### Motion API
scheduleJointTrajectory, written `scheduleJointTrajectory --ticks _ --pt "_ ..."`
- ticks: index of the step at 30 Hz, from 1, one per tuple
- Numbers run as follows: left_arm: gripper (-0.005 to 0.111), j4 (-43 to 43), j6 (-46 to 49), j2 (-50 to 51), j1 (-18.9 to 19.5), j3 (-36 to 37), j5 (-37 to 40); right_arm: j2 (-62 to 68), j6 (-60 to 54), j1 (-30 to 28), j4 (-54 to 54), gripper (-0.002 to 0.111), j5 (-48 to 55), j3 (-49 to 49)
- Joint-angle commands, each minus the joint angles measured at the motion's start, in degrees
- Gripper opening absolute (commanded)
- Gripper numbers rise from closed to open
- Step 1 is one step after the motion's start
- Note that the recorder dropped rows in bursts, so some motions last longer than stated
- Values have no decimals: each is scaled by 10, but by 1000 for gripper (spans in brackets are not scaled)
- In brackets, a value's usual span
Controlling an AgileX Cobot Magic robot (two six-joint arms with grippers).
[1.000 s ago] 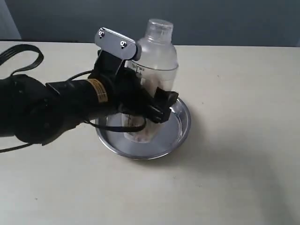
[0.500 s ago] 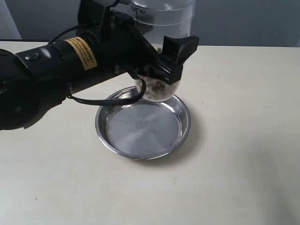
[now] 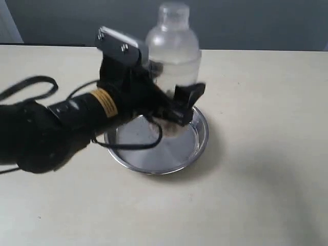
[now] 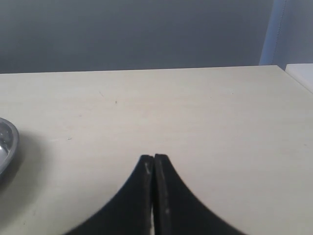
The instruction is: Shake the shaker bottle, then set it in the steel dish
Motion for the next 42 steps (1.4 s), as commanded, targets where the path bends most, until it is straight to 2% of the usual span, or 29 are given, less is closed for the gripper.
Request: scheduleJointTrajectory --ticks 1,2,3,4,6,8,10,13,16,21,24,28,30,32,34,35,38,40,42 --pt "0 15 90 -101 -1 -103 35 -2 0 -2 -1 -1 -6 1" --pt "0 -32 111 -91 2 -100 104 -2 0 -2 -1 -1 -6 1" --pt "0 -74 122 -73 9 -86 139 -2 0 -2 -1 -1 -6 1" --pt "0 -103 121 -42 13 -58 143 -2 0 -2 -1 -1 -6 1" --pt "0 -126 73 11 13 -11 66 -2 0 -2 -1 -1 -6 1" --pt "0 -62 20 24 5 3 -27 -2 0 -2 -1 -1 -6 1" --pt "0 3 10 0 1 -14 -79 -2 0 -2 -1 -1 -6 1" --pt "0 9 38 -44 0 -62 -68 -2 0 -2 -1 -1 -6 1" --pt "0 -9 82 -73 0 -92 -22 -2 0 -2 -1 -1 -6 1" --pt "0 -51 65 -21 0 -57 99 -2 0 -2 -1 -1 -6 1" --pt "0 -12 54 -13 -1 -32 77 -2 0 -2 -1 -1 -6 1" --pt "0 15 81 -112 -1 -80 -12 -2 0 -2 -1 -1 -6 1" --pt "0 6 122 -156 -1 -118 23 -2 0 -2 -1 -1 -6 1" --pt "0 -38 151 -166 -1 -127 97 -2 0 -2 -1 -1 -6 1" --pt "0 -100 164 -141 5 -101 180 -2 0 -2 -1 -1 -6 1" --pt "0 -122 164 -110 6 -69 190 -2 0 -2 -1 -1 -6 1" --pt "0 -147 123 -46 1 -4 118 -2 0 -2 -1 -1 -6 1" --pt "0 -110 58 -33 -8 23 36 -2 0 -2 -1 -1 -6 1" --pt "0 -49 34 -37 -10 29 -48 -2 0 -2 -1 -1 -6 1"
